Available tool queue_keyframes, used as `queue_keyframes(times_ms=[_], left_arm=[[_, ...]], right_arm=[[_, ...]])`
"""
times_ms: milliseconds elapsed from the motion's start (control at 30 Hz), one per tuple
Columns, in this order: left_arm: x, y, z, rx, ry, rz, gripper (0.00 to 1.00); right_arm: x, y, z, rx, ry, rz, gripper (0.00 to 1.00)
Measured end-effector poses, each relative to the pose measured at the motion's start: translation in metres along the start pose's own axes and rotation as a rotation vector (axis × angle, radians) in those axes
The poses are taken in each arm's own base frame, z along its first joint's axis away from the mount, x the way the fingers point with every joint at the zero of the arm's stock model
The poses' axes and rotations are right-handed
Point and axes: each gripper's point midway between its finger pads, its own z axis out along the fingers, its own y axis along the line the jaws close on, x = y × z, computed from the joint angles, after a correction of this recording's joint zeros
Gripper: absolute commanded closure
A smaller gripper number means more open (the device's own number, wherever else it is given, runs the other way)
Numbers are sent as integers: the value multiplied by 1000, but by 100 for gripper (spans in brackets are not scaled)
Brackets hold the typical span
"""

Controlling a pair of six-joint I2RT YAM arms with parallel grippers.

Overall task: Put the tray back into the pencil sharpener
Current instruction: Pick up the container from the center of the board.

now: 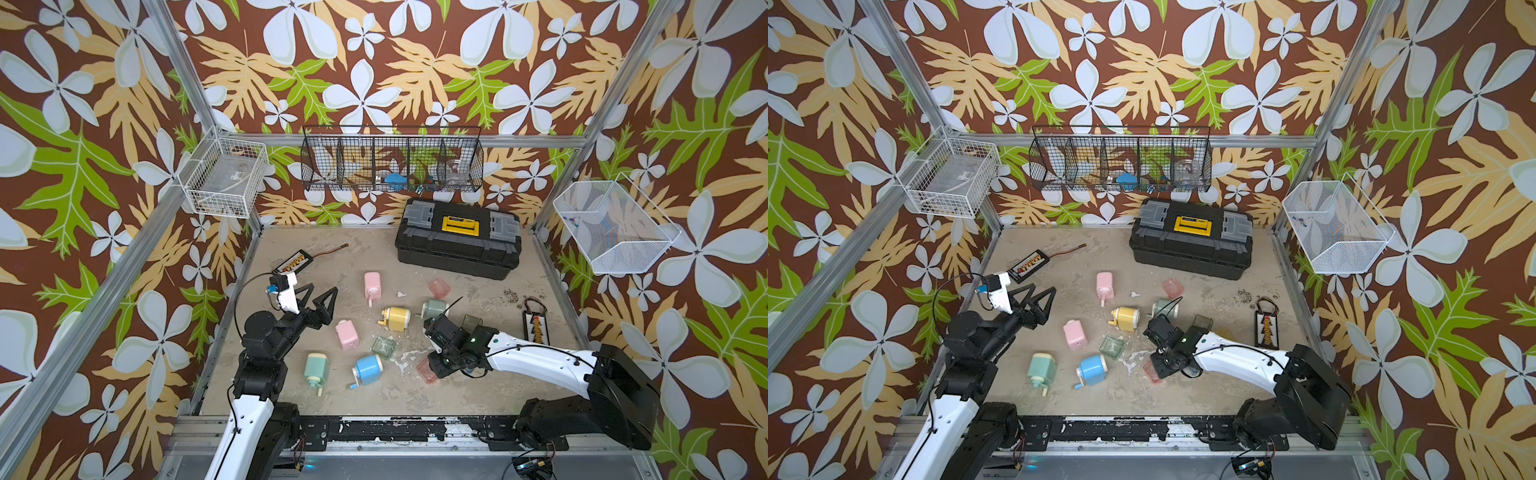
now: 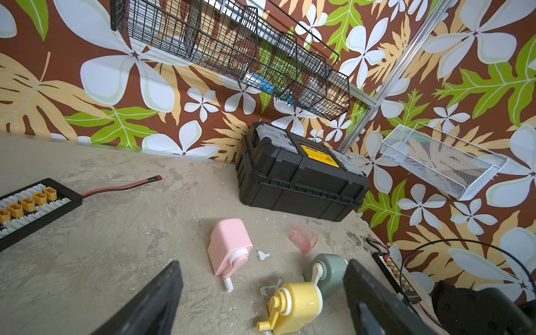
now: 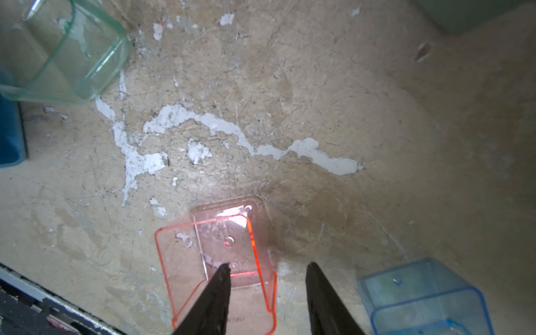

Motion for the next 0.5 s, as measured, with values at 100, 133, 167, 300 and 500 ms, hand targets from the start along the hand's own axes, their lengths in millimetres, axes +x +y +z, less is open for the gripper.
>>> queue_keyframes(times_ms=[100,133,167,300,500], left_arm=[[1,1,1,-3,5,-2,11],[1,2,1,-5,6,-3,11],[1,2,1,-8,6,-3,11],[-3,0,0,-7,-6,6,11],[-8,-1,-3,-11,-27,18,11]], right_arm=[[0,0,8,9,13,-4,70],[1,-1,9,11,17,-6,72],[0,-1,10,12,17,-7,75],[-2,1,13,8,9,-22,82],[-3,-1,14,20,1,-27,96]])
